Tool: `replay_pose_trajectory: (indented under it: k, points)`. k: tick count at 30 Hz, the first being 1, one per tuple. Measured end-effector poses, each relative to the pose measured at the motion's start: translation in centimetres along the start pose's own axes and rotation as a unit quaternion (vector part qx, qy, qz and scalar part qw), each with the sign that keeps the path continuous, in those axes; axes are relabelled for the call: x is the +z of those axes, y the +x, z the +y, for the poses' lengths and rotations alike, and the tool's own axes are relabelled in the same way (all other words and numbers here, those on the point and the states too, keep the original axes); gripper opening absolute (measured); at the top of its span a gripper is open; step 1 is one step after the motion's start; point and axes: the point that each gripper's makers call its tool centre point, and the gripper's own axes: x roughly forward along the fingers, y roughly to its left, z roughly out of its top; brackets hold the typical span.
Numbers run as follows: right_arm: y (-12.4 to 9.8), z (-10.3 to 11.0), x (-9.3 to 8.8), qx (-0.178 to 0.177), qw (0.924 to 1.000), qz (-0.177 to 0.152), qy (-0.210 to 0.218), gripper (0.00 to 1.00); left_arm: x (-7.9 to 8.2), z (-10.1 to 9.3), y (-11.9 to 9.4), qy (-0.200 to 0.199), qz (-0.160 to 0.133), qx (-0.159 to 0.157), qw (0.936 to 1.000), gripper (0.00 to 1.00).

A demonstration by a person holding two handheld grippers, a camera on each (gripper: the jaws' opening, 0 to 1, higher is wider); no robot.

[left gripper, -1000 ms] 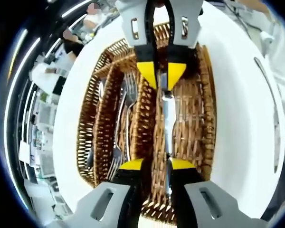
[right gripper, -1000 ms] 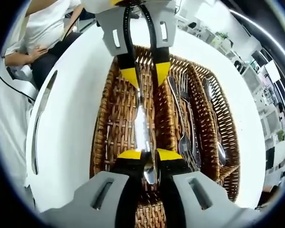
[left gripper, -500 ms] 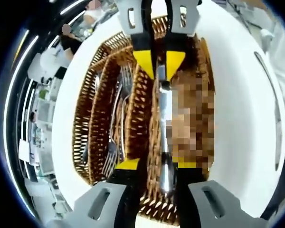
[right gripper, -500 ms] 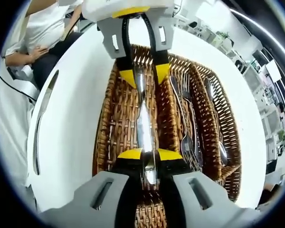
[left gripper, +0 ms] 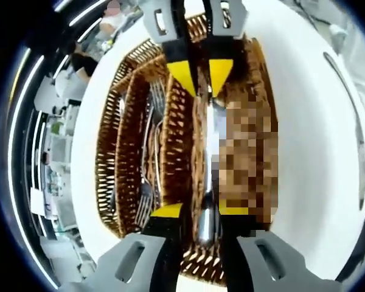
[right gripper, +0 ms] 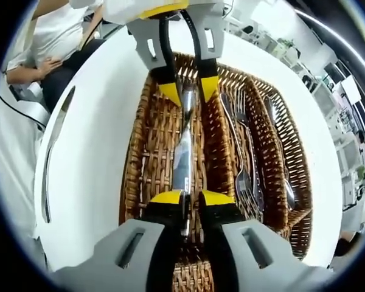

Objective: Arrange the knives, forks, and spoons in their matching storage slots by inserting each utensil handle-first until every utensil is classified and aligned in the correct compartment

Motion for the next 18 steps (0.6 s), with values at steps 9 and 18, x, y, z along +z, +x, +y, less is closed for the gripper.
replay_pose_trajectory:
  k: [9,18]
  points:
    - [0.7,0.4,0.1,0.016,0.9994,-0.007,0.029,0.2,0.2,0.0,0.1,-0.006,-0.003,-0.001,1.0,0.2]
    - [0.5,-0.4,-1.0,-0.014,0.9998,0.013,-0.004,0.11,0.2,0.4,0.1,-0.007,-0.007,0.004,0.9999,0.19]
